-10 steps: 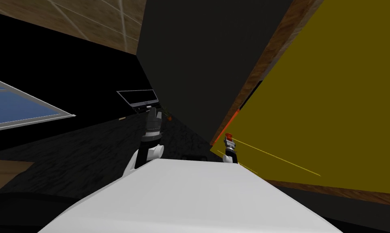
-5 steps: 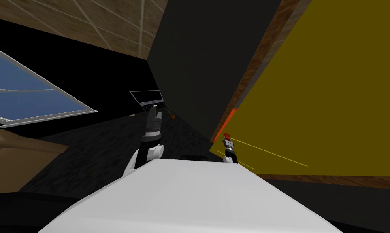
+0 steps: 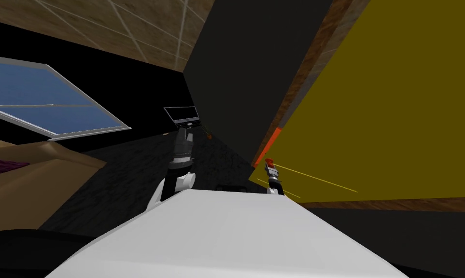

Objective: Pull the door open

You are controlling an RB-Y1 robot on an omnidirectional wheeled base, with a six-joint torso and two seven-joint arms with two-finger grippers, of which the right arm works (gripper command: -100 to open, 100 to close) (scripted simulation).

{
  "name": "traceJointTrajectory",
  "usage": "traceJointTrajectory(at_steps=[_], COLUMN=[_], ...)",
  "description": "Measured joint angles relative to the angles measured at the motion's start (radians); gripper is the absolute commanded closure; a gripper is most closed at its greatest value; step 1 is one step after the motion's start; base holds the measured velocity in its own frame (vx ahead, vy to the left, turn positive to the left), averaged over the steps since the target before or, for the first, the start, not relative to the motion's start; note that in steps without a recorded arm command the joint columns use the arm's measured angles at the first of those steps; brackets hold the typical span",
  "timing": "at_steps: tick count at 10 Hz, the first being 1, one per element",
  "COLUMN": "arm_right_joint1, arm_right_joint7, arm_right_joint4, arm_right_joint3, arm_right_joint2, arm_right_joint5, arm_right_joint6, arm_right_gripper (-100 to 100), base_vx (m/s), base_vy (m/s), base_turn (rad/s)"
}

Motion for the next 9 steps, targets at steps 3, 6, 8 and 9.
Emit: traceJointTrajectory(at_steps=[3, 6, 8, 9], arm_right_joint1=[0.03, 0.048, 0.059, 0.068], arm_right_joint7=[-0.042, -0.066, -0.092, -0.105], arm_right_joint4=[-0.025, -0.034, -0.04, -0.044], arm_right_joint3=[0.046, 0.071, 0.09, 0.102], arm_right_joint2=[-0.022, -0.035, -0.056, -0.063], arm_right_joint5=[0.027, 0.041, 0.053, 0.06], arm_right_joint6=[-0.007, -0.015, -0.036, -0.043], arm_right_gripper=[100, 100, 100, 100], base_vx=[-0.263, -0.175, -0.225, -0.224], base_vy=[-0.03, -0.019, -0.035, -0.057], base_turn=[0.096, 0.088, 0.091, 0.132])
